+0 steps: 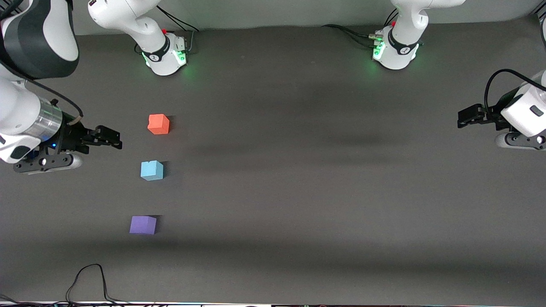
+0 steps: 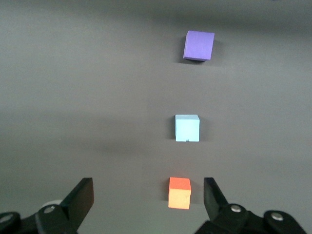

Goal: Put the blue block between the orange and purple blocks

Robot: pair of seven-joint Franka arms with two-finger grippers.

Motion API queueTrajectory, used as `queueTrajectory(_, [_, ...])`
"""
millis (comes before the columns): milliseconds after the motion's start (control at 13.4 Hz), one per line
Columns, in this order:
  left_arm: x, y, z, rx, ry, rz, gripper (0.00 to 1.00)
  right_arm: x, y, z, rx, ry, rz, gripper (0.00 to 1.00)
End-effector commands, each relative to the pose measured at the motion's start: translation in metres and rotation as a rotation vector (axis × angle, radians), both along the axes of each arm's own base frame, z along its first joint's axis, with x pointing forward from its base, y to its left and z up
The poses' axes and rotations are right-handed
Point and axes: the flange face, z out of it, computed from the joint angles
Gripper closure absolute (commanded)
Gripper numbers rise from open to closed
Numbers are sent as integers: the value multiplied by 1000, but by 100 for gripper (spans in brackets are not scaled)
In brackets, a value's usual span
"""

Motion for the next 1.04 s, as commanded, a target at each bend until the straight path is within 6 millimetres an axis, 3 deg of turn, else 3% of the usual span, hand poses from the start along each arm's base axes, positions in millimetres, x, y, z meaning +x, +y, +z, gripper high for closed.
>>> queueTrajectory(0, [3,0,4,11,-8,1,0,-26,-20,16,5,1,-15,0])
queueTrajectory(223, [4,1,4,11,-9,2,0,-56,-39,23,7,-10,-36,0])
queueTrajectory(447, [4,1,5,11,-14,4,0,-69,-42,28,-4,-39,-47,0])
queueTrajectory(819, [4,0,5,9,-14,4,0,-58,-43,42,0,-84,-65,0])
queueTrajectory(968, [4,0,5,9,-14,4,0,-52,-44,37,-2,-68,-64,0])
